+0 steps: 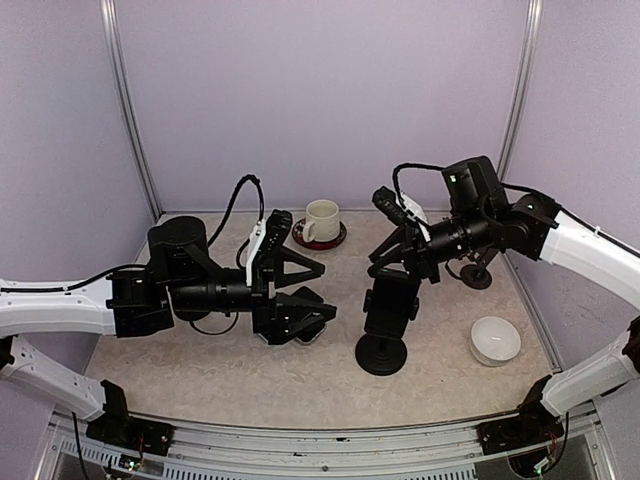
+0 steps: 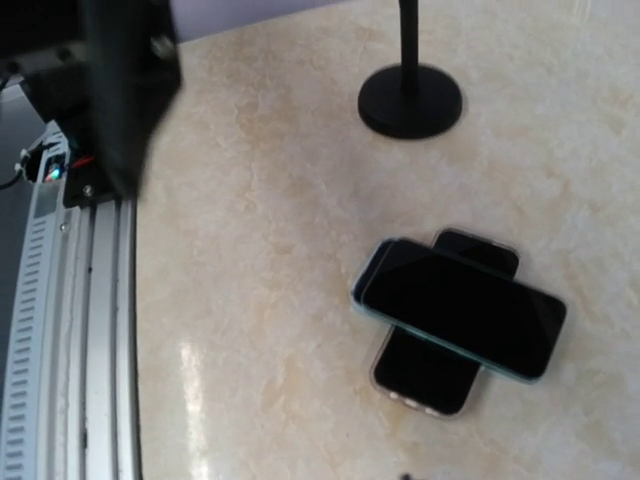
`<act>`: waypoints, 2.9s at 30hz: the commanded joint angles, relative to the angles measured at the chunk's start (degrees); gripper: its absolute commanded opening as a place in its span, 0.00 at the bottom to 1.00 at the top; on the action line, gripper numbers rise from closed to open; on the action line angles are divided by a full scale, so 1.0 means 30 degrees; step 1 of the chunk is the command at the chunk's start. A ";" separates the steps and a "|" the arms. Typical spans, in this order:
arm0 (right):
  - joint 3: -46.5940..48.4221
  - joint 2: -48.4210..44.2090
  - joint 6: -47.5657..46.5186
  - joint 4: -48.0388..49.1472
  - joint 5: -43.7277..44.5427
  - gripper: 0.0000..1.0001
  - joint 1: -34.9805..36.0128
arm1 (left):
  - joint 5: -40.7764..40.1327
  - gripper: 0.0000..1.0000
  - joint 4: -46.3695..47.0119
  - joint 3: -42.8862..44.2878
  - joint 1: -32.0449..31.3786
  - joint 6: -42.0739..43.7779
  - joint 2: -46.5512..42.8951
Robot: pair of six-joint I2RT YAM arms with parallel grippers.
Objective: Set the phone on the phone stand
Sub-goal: Pick up the phone stand with the phone from the center of the board, then place the phone stand with the phone at the corner of the board.
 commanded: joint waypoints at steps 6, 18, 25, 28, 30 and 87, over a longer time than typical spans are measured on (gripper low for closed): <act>-0.0435 -0.2164 0.0900 0.1650 -0.0343 0.58 -0.0181 | 0.0101 0.99 0.0117 0.1232 -0.0091 0.0425 0.1339; -0.3513 -0.6066 0.2990 0.2314 0.1735 0.59 -0.0193 | 0.1562 0.97 0.0234 0.2441 -0.0015 0.1150 0.3767; -0.5532 -0.8125 0.3859 0.2769 0.2815 0.60 -0.0193 | 0.3950 0.93 0.0840 0.3589 0.0917 0.1057 0.5775; -0.5846 -0.8638 0.4036 0.2824 0.3012 0.60 -0.0185 | 0.4565 0.90 0.0939 0.4247 0.1198 0.1045 0.6588; -0.5919 -0.8910 0.4056 0.2759 0.3172 0.60 -0.0193 | 0.4761 0.86 0.0823 0.4752 0.1276 0.1033 0.7172; -0.6477 -0.9773 0.3572 0.2767 0.3923 0.69 -0.0222 | 0.2839 0.00 0.0225 0.7864 0.5511 0.2213 0.5687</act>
